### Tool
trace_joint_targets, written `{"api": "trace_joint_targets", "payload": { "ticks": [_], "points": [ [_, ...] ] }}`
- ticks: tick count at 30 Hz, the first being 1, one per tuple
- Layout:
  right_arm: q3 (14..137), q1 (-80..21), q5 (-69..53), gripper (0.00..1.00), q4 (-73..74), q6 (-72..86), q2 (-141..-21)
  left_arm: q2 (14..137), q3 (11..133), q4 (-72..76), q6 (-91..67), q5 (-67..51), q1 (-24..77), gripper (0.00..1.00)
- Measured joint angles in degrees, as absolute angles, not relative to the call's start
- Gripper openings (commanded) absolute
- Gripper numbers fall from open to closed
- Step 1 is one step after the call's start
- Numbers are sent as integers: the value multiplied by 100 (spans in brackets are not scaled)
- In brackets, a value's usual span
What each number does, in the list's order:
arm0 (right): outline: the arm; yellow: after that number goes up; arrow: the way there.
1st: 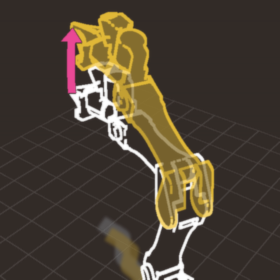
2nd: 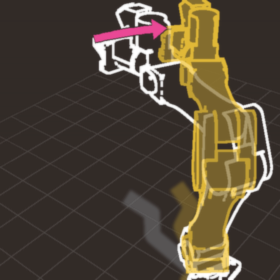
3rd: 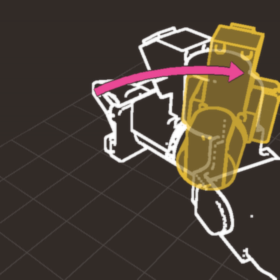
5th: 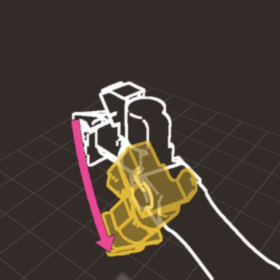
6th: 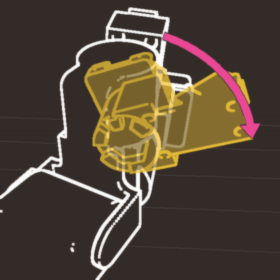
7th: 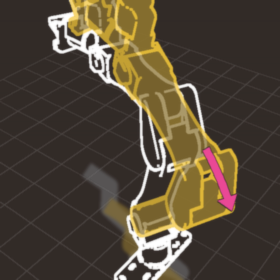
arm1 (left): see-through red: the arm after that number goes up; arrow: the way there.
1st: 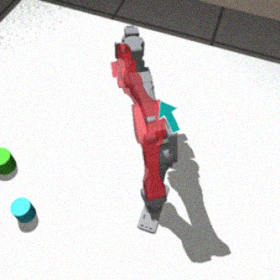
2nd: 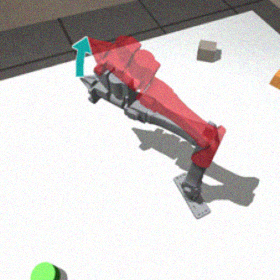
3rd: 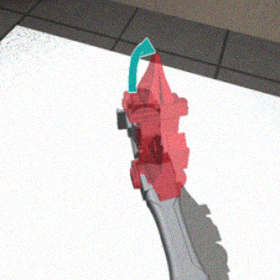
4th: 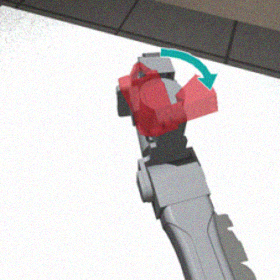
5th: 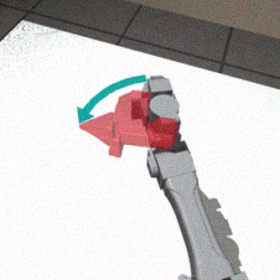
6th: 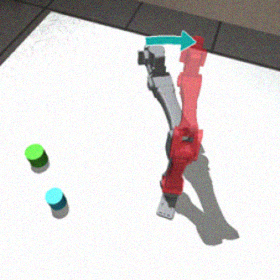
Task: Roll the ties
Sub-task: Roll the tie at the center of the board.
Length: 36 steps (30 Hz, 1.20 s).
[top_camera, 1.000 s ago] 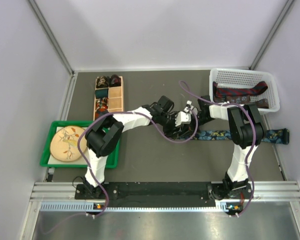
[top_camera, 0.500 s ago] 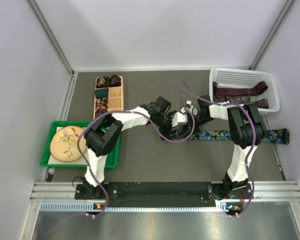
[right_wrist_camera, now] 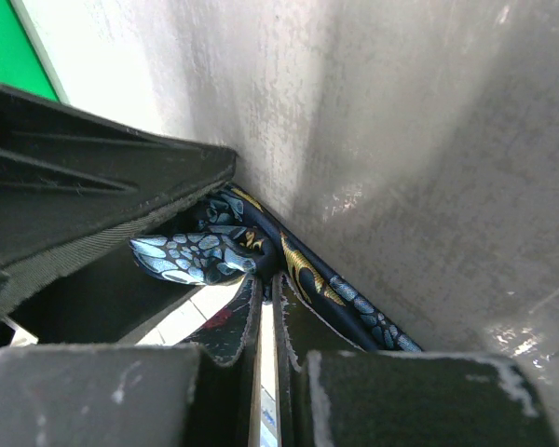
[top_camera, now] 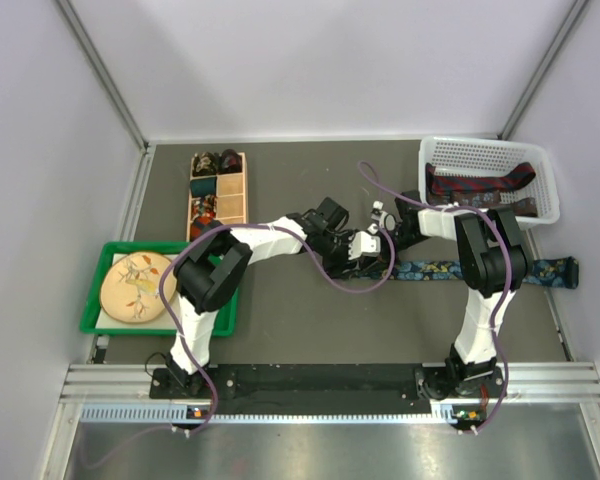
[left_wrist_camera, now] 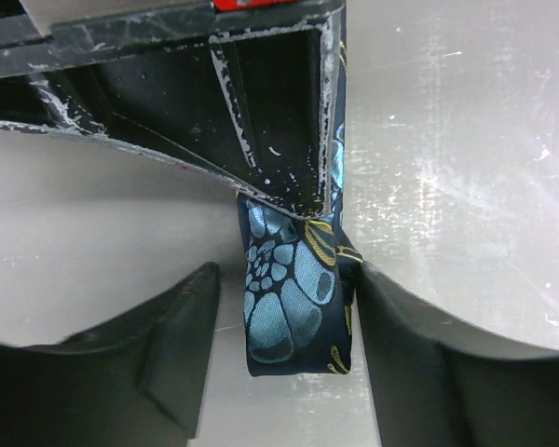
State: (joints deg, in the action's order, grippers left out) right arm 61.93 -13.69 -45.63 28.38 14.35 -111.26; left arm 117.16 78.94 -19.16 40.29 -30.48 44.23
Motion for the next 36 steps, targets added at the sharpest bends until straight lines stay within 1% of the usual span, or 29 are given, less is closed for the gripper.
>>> {"api": "trace_joint_targets", "payload": {
  "ticks": [1,3,4,6,7,9,12,13,14,15,17,24,30,33,36],
  "points": [
    [6193,-1372,-4563,0,2838,1435,-11126,11716,7894,-1914,4049,-3028,4423,50],
    [6193,-1372,-4563,0,2840,1435,-11126,11716,7894,-1914,4040,-3004,4425,44],
    [6193,-1372,-4565,0,2838,1433,-11126,11716,7894,-1914,4040,-2995,4425,37],
    [6193,-1372,-4565,0,2838,1433,-11126,11716,7894,-1914,4012,-2971,4434,31],
    [6193,-1369,-4567,0,2838,1433,-11126,11716,7894,-1909,4012,-2956,4436,26],
    [6193,-1369,-4567,0,2838,1433,-11126,11716,7894,-1898,4007,-2956,4436,24],
    [6193,-1369,-4567,0,2838,1431,-11126,11716,7891,-1885,3997,-2950,4436,38],
    [6193,-1369,-4567,0,2840,1428,-11126,11714,7878,-1865,3997,-2947,4436,44],
    [6193,-1369,-4567,0,2840,1428,-11126,11701,7856,-1828,4007,-2939,4436,54],
    [6193,-1369,-4567,0,2840,1422,-11126,11684,7826,-1785,3999,-2908,4436,58],
    [6193,-1369,-4569,0,2840,1409,-11126,11646,7782,-1756,3983,-2880,4427,61],
    [6193,-1369,-4569,0,2842,1396,-11126,11397,7437,-1782,3938,-3017,4128,61],
    [6193,-1369,-4569,0,2840,1396,-11126,11382,7424,-1769,3892,-3177,4023,62],
    [6193,-1369,-4569,0,2840,1396,-11126,11382,7426,-1739,3852,-3264,4045,60],
    [6193,-1369,-4569,0,2840,1396,-11126,11384,7432,-1708,3802,-3354,4056,50]
  ]
}}
